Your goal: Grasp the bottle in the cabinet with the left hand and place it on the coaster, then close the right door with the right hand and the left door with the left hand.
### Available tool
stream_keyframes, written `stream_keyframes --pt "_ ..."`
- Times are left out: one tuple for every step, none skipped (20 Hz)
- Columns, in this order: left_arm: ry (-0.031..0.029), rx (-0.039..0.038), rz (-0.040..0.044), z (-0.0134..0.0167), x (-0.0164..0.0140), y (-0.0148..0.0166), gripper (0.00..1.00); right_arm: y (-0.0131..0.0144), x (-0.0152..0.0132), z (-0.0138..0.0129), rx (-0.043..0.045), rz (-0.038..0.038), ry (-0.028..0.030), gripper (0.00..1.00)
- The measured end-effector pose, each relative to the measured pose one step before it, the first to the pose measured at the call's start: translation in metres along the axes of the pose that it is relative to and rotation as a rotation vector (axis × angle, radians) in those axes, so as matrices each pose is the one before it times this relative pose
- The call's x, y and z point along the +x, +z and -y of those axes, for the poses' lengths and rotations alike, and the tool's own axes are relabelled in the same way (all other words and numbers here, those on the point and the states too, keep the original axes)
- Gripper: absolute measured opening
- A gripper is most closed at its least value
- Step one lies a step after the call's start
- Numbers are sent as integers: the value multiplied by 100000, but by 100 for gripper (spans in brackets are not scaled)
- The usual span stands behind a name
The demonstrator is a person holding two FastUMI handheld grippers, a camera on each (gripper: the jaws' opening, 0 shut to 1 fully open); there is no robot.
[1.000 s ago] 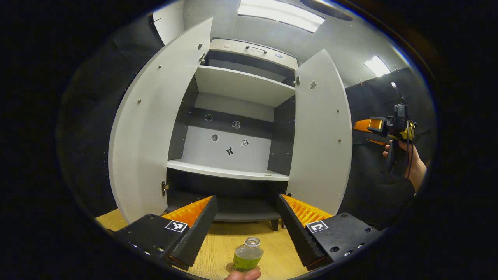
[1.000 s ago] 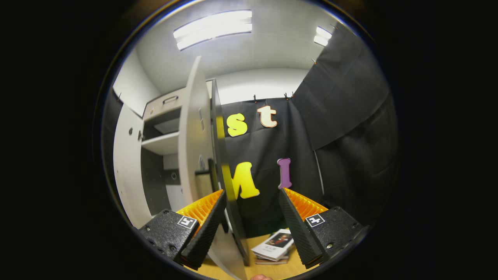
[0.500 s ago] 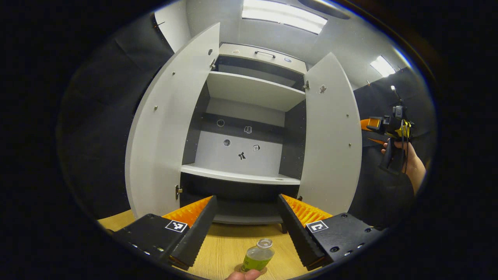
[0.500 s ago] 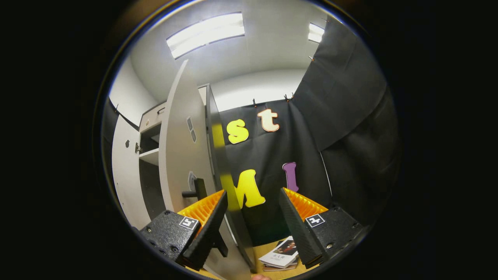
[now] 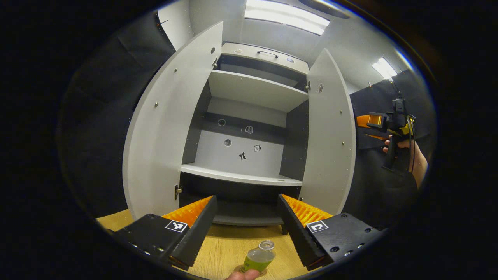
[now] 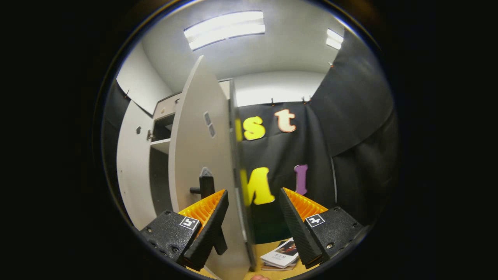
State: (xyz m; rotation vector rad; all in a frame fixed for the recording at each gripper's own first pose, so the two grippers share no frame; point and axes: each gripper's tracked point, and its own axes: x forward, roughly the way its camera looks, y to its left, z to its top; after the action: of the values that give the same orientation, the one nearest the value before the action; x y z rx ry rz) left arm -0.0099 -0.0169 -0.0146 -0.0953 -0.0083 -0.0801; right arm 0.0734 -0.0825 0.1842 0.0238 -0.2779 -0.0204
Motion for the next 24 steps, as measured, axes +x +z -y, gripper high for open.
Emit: stream_keyframes --pt "405 219 -5 -235 -97 -18 99 -370 118 -1299 40 -829 2500 81" --pt "405 351 37 -242 -25 11 99 -375 130 -1066 -19 -496 2178 81" --pt "665 531 -268 -308 -84 -24 99 -175 343 -819 12 176 1552 81" --pt "842 557 -135 -371 -116 9 95 -215 403 -789 -221 -115 1498 81" --pt "1087 479 107 -438 -121 44 95 -377 331 -816 -689 -557 1924 81" --pt "1284 316 155 -528 -145 24 100 -150 413 -782 -212 -447 1995 81" --pt "1436 113 25 -458 -207 12 100 -38 350 -718 21 -373 1867 81" --pt "1223 -85 -100 -435 -78 -46 95 -221 514 -616 -255 -416 1621 82" --pt "1092 -210 -250 -304 -122 -41 95 -162 430 -588 -265 -151 1133 81" --pt "956 -345 -462 -406 -91 -98 95 -257 473 -471 -439 -820 828 81" --pt "612 -405 -272 -204 -93 -53 95 -260 314 -320 -840 -759 192 82" --pt "448 -285 -172 -163 -118 -30 99 20 290 144 -1018 104 -1111 82" --pt "497 -82 -80 -203 -38 -24 95 52 146 185 -1004 261 -1124 83" --pt "395 109 38 -173 -118 -59 95 181 1 77 -194 639 -473 83" --pt "393 128 13 -99 56 60 95 182 -82 -199 99 619 395 83" --pt "116 9 -233 -46 6 -134 99 245 -103 44 360 541 145 83" --pt "-138 -90 -176 43 38 -43 95 172 -323 180 138 155 -27 83" --pt "-267 -82 -181 22 65 -57 99 96 -215 276 -267 -89 -437 82" --pt "-344 -16 -72 115 65 -22 99 179 -363 284 -354 160 -753 82" --pt "-503 15 3 162 49 64 99 217 -297 259 -322 441 -632 82" --pt "-572 101 11 160 100 33 95 88 -313 177 -414 388 -357 82" --pt "-588 156 46 193 134 70 95 164 -299 214 -638 119 -481 82" --pt "-558 302 -212 199 109 39 95 -78 -339 190 -825 -203 -486 82" --pt "-729 330 -107 222 -47 33 99 -102 -325 197 -707 -303 -490 82"
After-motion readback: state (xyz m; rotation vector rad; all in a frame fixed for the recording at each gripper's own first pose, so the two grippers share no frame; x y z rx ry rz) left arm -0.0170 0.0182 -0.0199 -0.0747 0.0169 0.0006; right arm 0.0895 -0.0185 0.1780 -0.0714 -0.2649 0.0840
